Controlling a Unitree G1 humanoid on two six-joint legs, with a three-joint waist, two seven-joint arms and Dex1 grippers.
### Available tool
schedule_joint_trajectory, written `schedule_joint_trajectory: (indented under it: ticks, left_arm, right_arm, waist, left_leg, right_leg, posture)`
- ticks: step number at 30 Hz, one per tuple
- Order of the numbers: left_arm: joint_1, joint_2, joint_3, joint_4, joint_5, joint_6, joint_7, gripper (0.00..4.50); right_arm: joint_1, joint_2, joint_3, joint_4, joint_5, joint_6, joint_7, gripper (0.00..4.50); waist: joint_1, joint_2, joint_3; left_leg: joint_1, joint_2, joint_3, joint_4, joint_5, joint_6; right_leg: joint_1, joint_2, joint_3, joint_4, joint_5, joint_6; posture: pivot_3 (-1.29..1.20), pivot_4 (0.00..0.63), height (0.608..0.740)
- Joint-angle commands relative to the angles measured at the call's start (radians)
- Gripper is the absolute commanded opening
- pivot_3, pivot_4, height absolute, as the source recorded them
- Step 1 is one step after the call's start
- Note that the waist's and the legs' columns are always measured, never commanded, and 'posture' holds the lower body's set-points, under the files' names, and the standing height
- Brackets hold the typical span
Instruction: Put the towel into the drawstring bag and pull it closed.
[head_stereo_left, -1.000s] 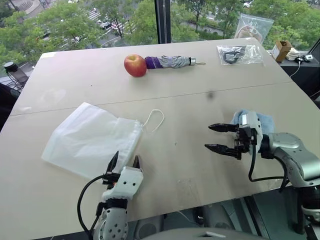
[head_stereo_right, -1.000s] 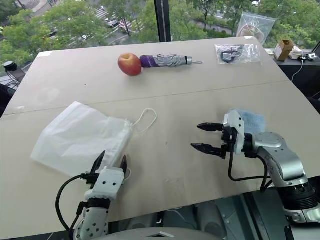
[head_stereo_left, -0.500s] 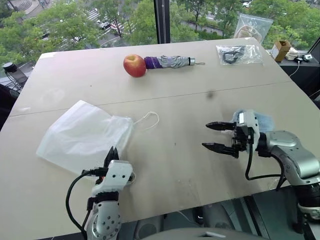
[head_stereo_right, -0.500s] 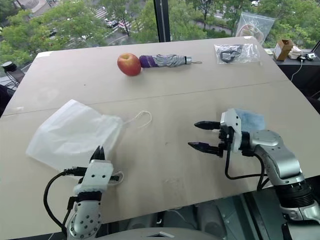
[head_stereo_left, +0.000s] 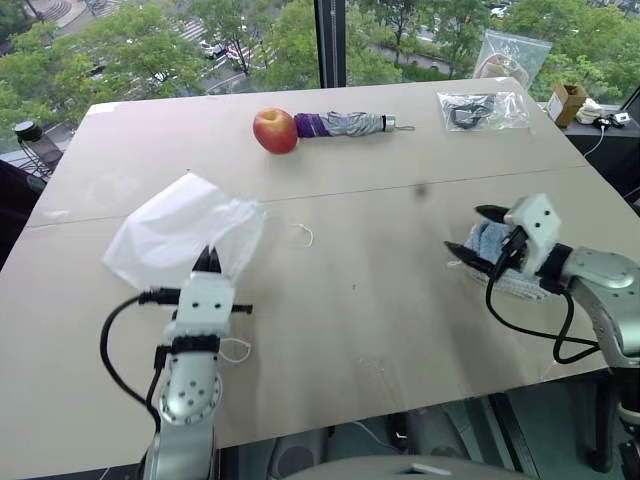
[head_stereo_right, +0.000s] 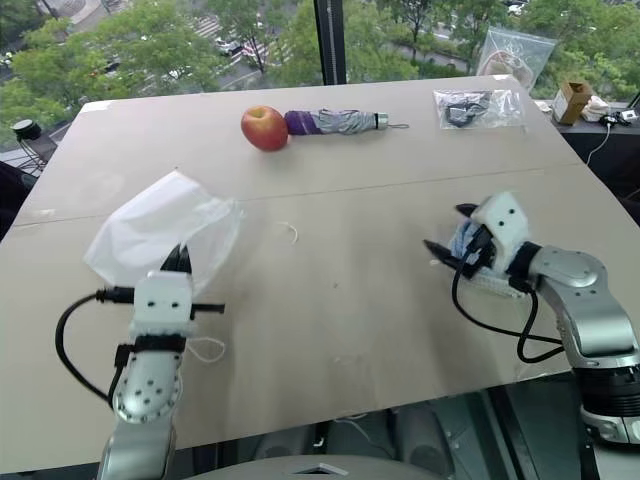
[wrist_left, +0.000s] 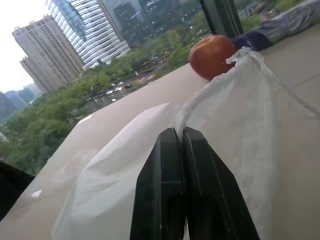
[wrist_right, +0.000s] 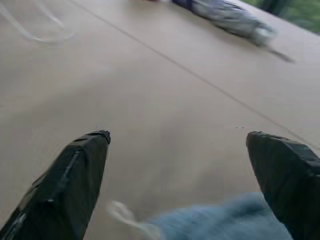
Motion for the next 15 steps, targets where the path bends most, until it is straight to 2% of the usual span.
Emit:
schedule_joint_trajectory:
  ticks: [1, 5, 8, 15]
  left_arm:
    - [-0.045, 0.021, -0.003, -0.008, -0.047, 0.037, -0.052, 0.0]
    - [-0.108, 0.051, -0.01, 0.013, -0.085, 0.08, -0.114, 0.0]
    - [-0.133, 0.053, -0.015, 0.008, -0.105, 0.113, -0.134, 0.0]
    - [-0.143, 0.058, -0.024, -0.051, -0.096, 0.162, -0.146, 0.0]
  right_arm:
    - [0.059, -0.033, -0.079, -0.059, 0.017, 0.018, -0.006, 4.44]
    - [0.169, -0.041, -0.156, -0.083, 0.089, 0.122, -0.003, 4.44]
    - [0.215, -0.07, -0.115, -0.011, 0.031, 0.06, 0.036, 4.44]
    - [0.021, -0.078, 0.013, 0.38, -0.159, -0.262, 0.043, 4.44]
  waist:
    - [-0.004, 0.0, 0.0]
    - [-0.001, 0.0, 0.0]
    - [-0.007, 0.0, 0.0]
    - [-0.017, -0.001, 0.0]
  left_leg:
    - [0.0, 0.0, 0.0, 0.0, 0.0, 0.0]
    - [0.0, 0.0, -0.001, 0.001, 0.0, 0.0]
    - [0.001, 0.0, 0.0, 0.003, 0.0, 0.0]
    - [0.012, 0.0, 0.003, 0.004, -0.001, 0.001]
  right_leg:
    - [0.0, 0.0, 0.0, 0.001, 0.0, 0.0]
    - [0.0, 0.0, 0.0, 0.003, 0.0, 0.0]
    - [0.001, 0.0, 0.001, 0.004, 0.0, 0.0]
    - [0.011, 0.0, 0.003, 0.003, 0.0, 0.0]
  posture:
    - [0.0, 0.15, 0.74]
    - [0.0, 0.15, 0.74]
    - [0.0, 0.15, 0.74]
    - [0.0, 0.15, 0.74]
